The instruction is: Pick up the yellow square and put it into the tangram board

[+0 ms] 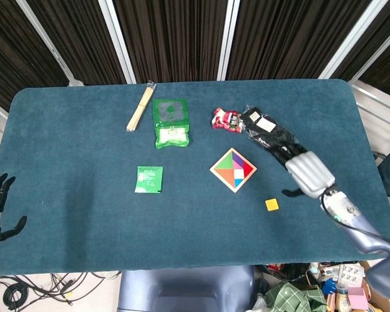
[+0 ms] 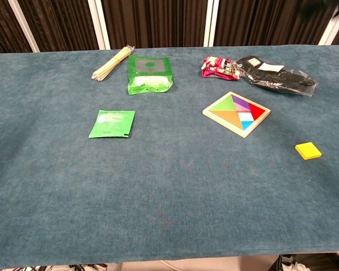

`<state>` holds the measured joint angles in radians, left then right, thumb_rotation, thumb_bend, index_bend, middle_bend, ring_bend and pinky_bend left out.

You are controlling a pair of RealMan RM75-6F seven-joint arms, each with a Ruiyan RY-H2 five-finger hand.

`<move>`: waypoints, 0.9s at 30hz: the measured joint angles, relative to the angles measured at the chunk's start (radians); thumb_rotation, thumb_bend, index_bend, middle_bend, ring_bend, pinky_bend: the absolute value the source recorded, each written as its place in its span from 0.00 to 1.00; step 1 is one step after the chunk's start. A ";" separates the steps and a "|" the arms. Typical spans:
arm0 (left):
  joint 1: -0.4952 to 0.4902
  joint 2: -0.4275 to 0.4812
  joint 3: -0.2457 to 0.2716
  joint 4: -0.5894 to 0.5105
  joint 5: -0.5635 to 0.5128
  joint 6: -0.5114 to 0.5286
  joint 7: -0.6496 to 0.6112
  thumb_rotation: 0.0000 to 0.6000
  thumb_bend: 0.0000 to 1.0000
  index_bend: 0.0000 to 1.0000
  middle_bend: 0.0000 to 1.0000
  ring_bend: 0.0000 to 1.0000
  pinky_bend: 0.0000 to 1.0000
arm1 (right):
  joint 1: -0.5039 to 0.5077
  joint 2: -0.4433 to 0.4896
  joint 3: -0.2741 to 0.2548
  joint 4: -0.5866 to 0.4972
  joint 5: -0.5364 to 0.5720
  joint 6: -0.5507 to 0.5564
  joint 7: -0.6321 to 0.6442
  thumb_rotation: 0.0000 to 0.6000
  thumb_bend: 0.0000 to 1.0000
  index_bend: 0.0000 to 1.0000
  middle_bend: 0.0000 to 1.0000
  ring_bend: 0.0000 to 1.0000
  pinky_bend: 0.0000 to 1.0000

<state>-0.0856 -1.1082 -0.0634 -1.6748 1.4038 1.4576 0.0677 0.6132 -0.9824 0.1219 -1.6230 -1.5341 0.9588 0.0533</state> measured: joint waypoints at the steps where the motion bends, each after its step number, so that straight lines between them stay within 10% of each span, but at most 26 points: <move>1: 0.000 0.000 0.000 -0.001 -0.002 0.000 0.001 1.00 0.30 0.00 0.00 0.00 0.00 | -0.011 -0.004 -0.022 0.010 -0.020 0.002 0.000 1.00 0.05 0.10 0.14 0.06 0.15; 27: 0.001 0.002 -0.004 -0.021 -0.040 -0.015 0.043 1.00 0.30 0.00 0.00 0.00 0.00 | -0.111 -0.345 -0.140 0.275 -0.072 0.075 -0.088 1.00 0.12 0.11 0.29 0.03 0.15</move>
<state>-0.0851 -1.1058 -0.0673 -1.6955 1.3639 1.4423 0.1104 0.5026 -1.3276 -0.0179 -1.3483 -1.6058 1.0334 -0.0345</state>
